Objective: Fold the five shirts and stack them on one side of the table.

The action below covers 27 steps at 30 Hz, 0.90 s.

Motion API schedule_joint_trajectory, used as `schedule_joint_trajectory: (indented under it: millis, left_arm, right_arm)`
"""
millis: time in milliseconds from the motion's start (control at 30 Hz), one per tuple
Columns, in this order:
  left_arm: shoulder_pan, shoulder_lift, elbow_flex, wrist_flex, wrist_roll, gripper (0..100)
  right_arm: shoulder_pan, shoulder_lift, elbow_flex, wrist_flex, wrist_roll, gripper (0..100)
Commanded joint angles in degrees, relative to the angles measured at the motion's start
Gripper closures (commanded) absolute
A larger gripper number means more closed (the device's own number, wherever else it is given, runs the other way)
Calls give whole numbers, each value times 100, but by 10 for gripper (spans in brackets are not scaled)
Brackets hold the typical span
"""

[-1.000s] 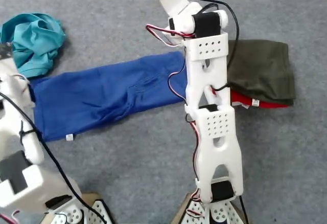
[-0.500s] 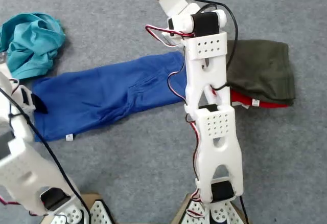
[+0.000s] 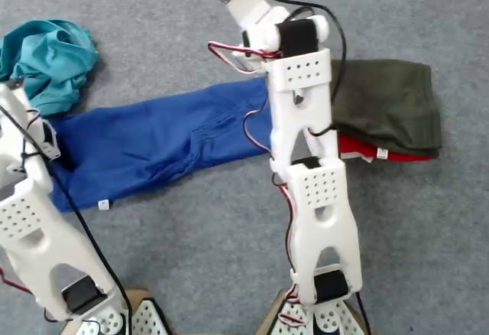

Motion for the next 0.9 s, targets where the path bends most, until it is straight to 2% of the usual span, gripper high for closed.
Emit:
schedule_joint_trajectory:
  millis: [0,167,300,500,700,867]
  left_arm:
    - [-4,440,-804,422,0,976]
    - [-75,844,-1710,1143,-246,972]
    - [-514,774,-2440,1363,-580,972]
    - [-699,97,-2088,1363,-949,972]
    - [171,-1134,-1095,1363,-932,972]
    - [1279,-2295,-391,1354,-580,971]
  right_arm:
    - [-167,-391,-75,35,-44,984]
    - [-141,-400,-189,35,-44,984]
    - [-114,-400,-699,26,-26,984]
    - [-53,-725,-690,18,-26,984]
    - [255,-1226,-690,-26,-9,984]
    - [985,-1596,-690,-9,0,984]
